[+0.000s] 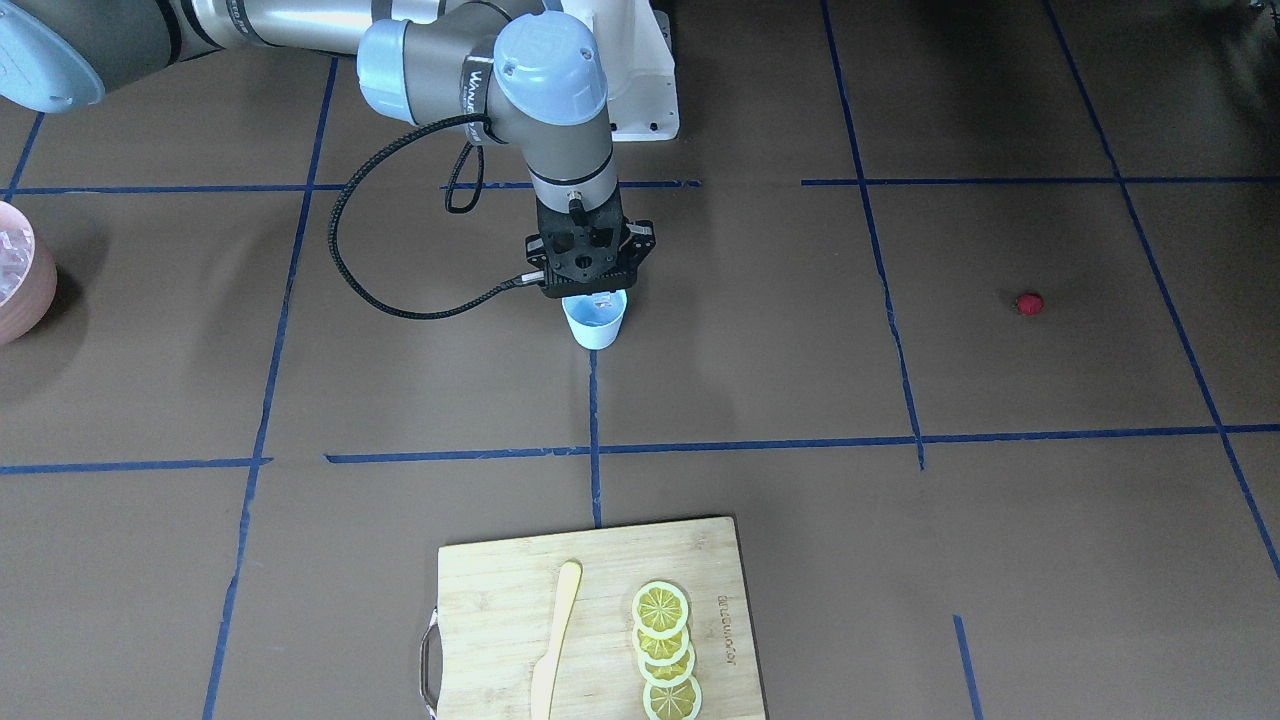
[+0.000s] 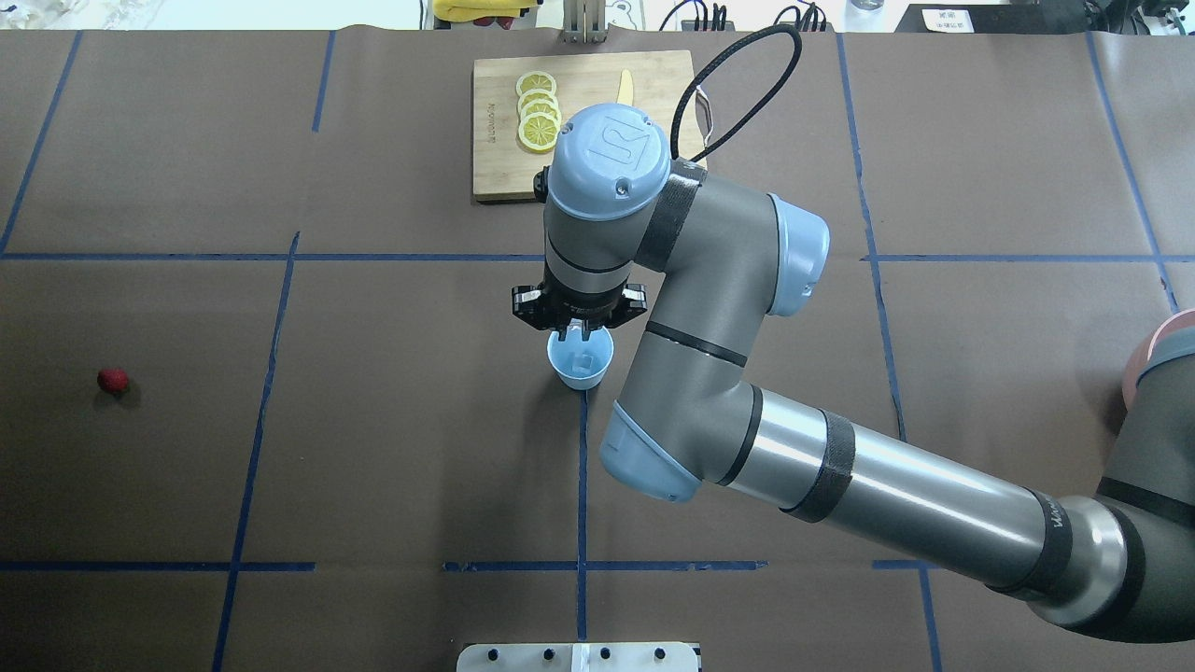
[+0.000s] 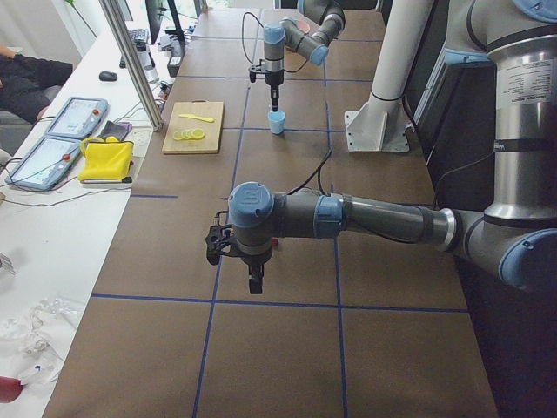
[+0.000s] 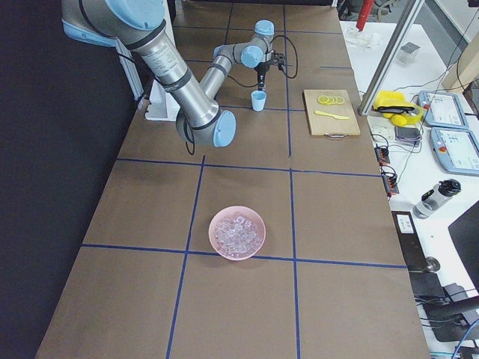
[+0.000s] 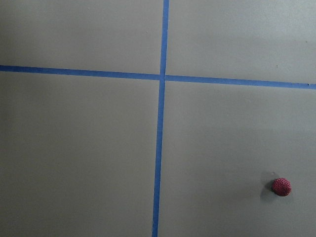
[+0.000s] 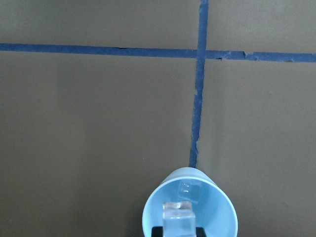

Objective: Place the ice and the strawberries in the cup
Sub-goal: 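Lower the ice cube into the cup and open the right gripper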

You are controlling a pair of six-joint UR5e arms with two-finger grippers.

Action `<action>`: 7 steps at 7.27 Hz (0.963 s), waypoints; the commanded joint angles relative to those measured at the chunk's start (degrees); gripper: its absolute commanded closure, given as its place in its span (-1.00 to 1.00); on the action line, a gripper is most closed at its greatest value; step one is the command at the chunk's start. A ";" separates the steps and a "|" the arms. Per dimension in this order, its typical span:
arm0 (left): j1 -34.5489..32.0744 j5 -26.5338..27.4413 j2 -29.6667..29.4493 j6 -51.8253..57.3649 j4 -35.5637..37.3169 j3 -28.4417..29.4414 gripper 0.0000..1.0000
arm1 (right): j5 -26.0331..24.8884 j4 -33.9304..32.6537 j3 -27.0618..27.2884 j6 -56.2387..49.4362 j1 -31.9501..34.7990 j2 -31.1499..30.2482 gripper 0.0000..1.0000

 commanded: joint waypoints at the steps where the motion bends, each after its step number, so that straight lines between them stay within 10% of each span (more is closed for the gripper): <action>1: 0.00 0.00 -0.03 0.00 -0.07 0.02 -1.00 | -0.17 -0.17 -0.16 0.02 -0.59 -0.04 1.00; 4: 0.00 0.00 -0.03 0.00 -0.15 0.02 -1.00 | 0.00 -0.17 0.11 -0.07 -0.59 -0.13 0.18; 7: 0.00 0.00 -0.20 0.00 -0.16 0.02 -1.00 | 0.00 -0.17 0.19 -0.07 -0.59 -0.22 -0.18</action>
